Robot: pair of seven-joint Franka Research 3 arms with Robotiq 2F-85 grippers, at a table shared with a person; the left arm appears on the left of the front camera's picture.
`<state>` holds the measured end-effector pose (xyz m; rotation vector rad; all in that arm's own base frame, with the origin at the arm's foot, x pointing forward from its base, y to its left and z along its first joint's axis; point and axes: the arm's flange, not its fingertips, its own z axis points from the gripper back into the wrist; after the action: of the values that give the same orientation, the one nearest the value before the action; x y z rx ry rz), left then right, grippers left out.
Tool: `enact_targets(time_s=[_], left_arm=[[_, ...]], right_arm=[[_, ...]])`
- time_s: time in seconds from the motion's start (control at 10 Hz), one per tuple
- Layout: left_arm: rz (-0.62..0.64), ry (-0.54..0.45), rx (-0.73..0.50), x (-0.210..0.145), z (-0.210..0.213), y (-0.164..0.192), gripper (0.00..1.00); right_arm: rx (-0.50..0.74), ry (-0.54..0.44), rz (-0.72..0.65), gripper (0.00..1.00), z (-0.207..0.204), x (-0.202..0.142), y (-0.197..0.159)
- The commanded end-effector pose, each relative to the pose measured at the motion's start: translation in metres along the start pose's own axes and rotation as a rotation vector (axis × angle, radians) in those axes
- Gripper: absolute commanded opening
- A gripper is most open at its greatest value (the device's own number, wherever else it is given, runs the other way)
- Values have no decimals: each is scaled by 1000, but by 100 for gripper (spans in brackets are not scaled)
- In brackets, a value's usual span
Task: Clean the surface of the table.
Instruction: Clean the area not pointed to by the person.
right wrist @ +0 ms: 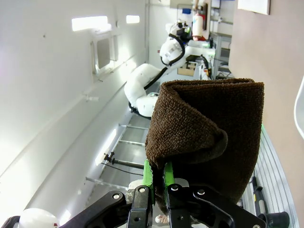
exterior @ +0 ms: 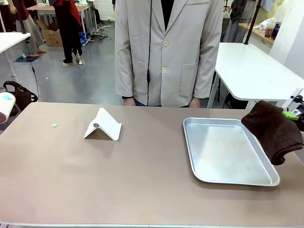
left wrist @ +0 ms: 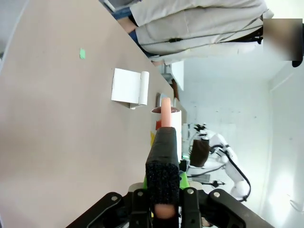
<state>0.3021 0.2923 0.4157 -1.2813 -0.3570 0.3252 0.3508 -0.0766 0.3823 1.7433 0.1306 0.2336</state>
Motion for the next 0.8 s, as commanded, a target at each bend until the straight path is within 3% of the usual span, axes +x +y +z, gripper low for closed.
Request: enact_targets(time_s=[0.0, 0.2, 0.7], left_arm=[[-18, 22, -32, 21, 5, 11, 22], [9, 9, -13, 4, 5, 13, 22], [10, 18, -6, 10, 7, 18, 22]], right_arm=[[-7, 3, 8, 0, 0, -1, 5], [-7, 3, 8, 0, 0, -1, 5], [-7, 3, 8, 0, 0, -1, 5]])
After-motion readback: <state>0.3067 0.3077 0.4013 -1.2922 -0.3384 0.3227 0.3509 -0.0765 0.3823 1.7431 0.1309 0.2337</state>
